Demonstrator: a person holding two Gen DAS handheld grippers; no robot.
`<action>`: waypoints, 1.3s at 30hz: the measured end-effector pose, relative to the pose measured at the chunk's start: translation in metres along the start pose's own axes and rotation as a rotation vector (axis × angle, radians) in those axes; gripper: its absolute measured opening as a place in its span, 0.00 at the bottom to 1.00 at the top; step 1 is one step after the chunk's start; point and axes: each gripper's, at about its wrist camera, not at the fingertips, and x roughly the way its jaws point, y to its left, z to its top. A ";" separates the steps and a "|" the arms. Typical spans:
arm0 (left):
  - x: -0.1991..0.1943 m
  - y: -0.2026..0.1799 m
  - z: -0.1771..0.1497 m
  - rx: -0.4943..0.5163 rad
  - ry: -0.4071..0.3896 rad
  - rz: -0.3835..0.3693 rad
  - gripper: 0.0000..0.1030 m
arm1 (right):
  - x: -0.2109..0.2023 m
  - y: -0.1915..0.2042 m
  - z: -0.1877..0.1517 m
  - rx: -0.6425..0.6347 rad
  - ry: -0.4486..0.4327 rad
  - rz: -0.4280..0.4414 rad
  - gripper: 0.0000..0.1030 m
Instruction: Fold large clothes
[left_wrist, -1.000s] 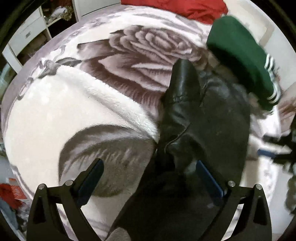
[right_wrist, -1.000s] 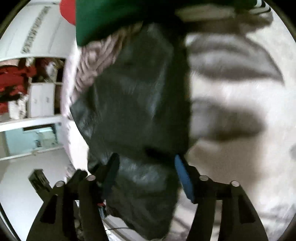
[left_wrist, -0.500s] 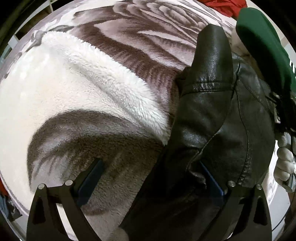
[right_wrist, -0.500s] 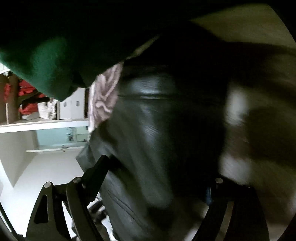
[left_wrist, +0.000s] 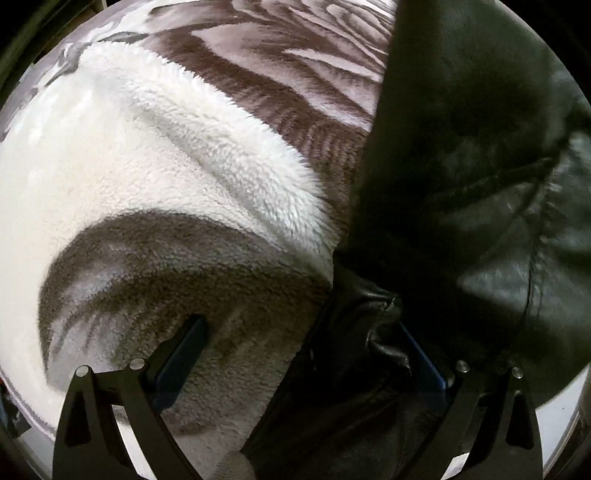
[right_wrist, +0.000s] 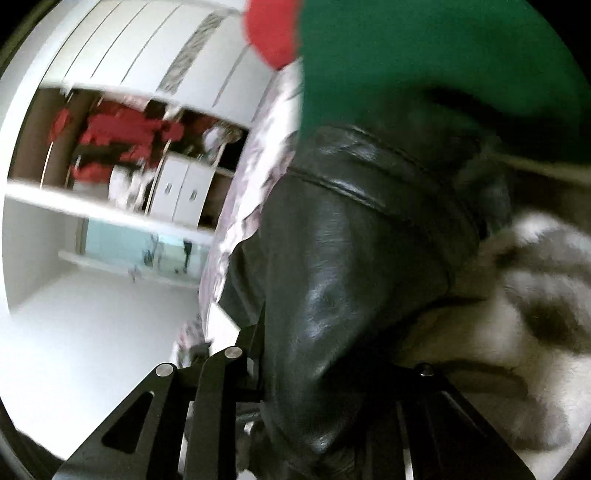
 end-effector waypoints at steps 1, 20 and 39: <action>-0.001 0.001 -0.001 -0.003 0.000 0.001 1.00 | -0.006 0.014 -0.006 -0.047 0.013 -0.010 0.22; -0.172 0.185 -0.180 -0.475 -0.165 -0.011 1.00 | -0.025 0.149 -0.352 -0.790 0.500 -0.102 0.23; -0.135 0.110 -0.217 -0.339 -0.095 -0.019 1.00 | -0.147 0.066 -0.313 -0.383 0.710 -0.162 0.77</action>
